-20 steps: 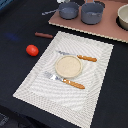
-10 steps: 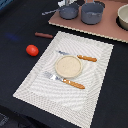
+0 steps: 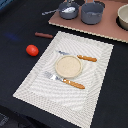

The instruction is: Place the fish, sausage, and tomato into the frying pan.

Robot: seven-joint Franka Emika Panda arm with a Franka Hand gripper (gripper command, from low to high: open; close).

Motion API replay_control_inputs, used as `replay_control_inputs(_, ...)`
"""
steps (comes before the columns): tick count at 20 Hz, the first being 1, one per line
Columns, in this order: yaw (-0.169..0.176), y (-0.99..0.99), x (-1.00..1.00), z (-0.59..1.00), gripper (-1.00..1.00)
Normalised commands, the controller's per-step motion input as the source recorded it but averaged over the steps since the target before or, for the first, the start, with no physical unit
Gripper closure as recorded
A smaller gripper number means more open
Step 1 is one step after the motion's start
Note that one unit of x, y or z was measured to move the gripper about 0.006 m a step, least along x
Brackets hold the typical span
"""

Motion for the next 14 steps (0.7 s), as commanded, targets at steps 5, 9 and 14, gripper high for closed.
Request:
replay_control_inputs(5,-0.002,-0.97,-0.04,0.55,-1.00)
replay_control_inputs(9,0.000,-0.98,0.00,0.35,-1.00)
replay_control_inputs(14,0.000,-0.95,-0.01,0.03,-1.00)
